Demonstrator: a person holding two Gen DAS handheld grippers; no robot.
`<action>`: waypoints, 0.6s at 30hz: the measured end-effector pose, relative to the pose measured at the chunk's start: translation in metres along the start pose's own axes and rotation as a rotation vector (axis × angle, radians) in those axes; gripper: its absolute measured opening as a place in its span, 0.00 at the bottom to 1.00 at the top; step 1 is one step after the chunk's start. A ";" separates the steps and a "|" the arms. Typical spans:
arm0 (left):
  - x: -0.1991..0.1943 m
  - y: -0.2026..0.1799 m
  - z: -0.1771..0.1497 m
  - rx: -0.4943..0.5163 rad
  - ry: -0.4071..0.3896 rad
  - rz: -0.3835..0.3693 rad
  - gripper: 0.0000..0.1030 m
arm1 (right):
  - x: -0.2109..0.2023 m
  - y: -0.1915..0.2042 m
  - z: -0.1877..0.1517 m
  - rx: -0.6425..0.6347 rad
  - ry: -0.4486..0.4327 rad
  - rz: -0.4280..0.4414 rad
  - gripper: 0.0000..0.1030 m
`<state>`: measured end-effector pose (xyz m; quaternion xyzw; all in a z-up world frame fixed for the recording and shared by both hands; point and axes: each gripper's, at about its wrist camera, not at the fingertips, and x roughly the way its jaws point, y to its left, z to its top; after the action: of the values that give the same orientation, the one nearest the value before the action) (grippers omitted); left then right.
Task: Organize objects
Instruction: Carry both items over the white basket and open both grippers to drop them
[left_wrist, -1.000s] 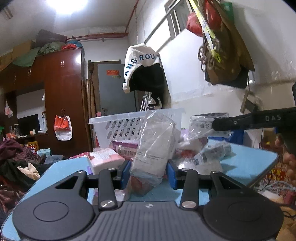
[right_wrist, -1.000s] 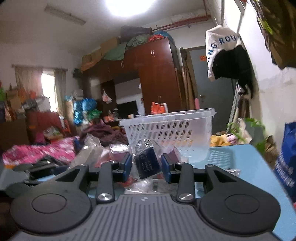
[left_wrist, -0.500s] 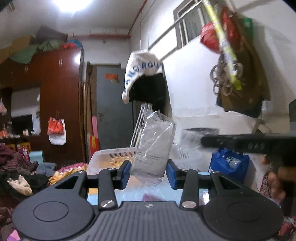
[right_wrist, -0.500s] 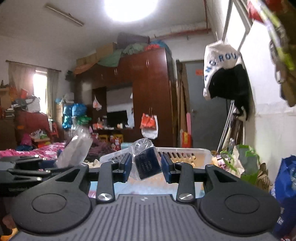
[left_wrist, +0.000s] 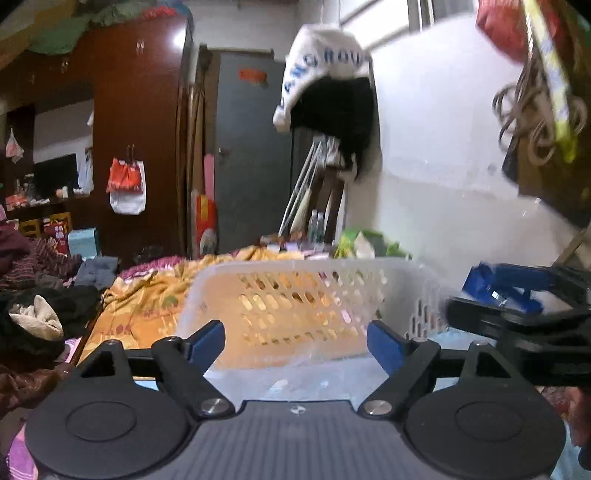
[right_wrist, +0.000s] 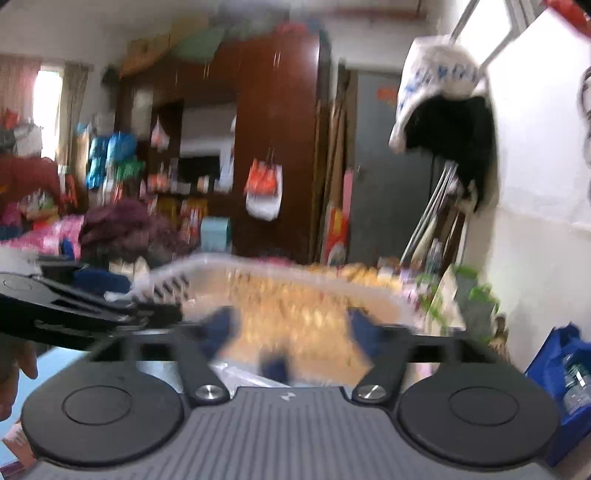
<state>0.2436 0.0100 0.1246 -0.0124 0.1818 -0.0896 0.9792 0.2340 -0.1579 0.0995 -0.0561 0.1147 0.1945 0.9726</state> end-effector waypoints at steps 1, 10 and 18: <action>-0.015 0.004 -0.005 -0.003 -0.026 -0.002 0.85 | -0.012 -0.001 0.000 0.001 -0.024 0.002 0.99; -0.112 0.024 -0.100 -0.017 -0.108 -0.017 1.00 | -0.108 -0.041 -0.093 0.186 -0.061 -0.065 1.00; -0.119 0.017 -0.123 0.005 -0.061 -0.039 0.99 | -0.100 -0.047 -0.118 0.274 0.034 -0.037 0.99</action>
<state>0.0937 0.0486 0.0512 -0.0164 0.1513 -0.1088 0.9823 0.1390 -0.2555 0.0133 0.0717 0.1558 0.1580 0.9724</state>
